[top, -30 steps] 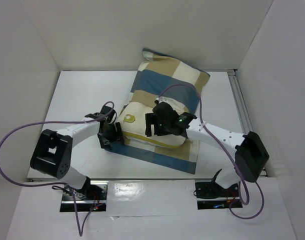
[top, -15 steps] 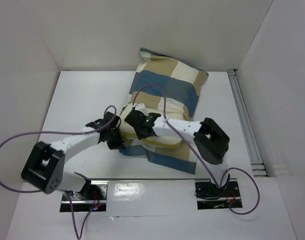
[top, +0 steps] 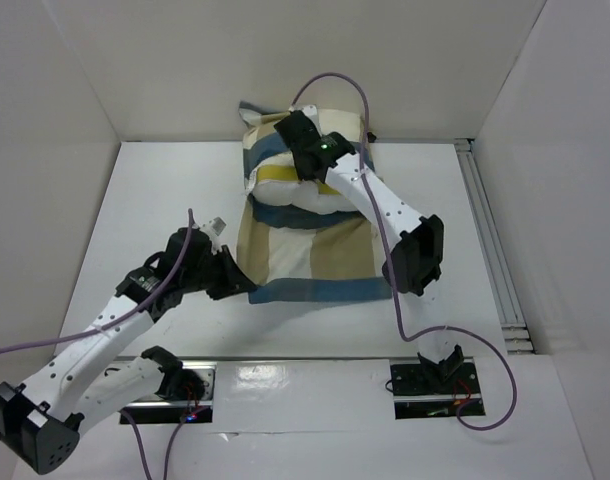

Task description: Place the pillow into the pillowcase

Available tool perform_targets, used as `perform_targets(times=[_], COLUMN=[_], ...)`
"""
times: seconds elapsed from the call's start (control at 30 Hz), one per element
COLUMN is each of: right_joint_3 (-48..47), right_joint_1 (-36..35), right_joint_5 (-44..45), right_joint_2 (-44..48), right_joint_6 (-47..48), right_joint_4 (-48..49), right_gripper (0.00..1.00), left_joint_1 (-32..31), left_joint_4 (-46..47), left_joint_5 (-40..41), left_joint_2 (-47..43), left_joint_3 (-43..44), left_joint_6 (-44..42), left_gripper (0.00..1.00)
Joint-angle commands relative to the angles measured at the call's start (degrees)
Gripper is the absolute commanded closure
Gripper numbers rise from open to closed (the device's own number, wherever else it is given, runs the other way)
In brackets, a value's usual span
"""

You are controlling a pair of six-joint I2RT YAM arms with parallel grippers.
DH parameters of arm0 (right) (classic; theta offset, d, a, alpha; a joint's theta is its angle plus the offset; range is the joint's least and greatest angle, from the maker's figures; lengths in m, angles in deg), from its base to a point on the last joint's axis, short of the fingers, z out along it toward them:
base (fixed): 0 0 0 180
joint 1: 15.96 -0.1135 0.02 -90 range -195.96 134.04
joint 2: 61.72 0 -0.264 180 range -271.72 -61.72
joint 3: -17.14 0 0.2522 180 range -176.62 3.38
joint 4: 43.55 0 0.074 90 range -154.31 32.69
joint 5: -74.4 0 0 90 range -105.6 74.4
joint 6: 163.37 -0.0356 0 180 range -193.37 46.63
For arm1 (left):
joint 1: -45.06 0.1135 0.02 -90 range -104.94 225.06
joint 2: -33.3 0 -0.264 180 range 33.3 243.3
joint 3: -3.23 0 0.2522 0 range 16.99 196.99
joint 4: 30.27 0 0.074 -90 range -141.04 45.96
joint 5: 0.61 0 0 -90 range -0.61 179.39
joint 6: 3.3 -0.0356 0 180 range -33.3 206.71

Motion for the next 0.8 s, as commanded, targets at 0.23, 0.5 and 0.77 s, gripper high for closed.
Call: perform_targets(times=[0.23,0.5,0.77], right_joint_3=[11.96,3.69,41.71], right_joint_1=[-1.91,1.52,-3.58], right_joint_5=[-3.72,-5.11,-13.02], right_joint_2=[-9.98,2.64,18.47], right_joint_6=[-0.14,2.76,-0.74], right_joint_4=[13.91,17.33,30.68], right_gripper=[1.0,1.0,0.92], left_joint_1=[-2.36,-3.59,-3.59], left_joint_4=[-11.12,-13.75,-13.92], left_joint_5=[-16.79,-17.77,-18.92], left_joint_2=[-7.45,-7.37,-1.58], left_joint_3=[9.43,25.59,26.24], left_joint_6=[-1.43,-1.24,-7.65], left_gripper=[1.0,1.0,0.82])
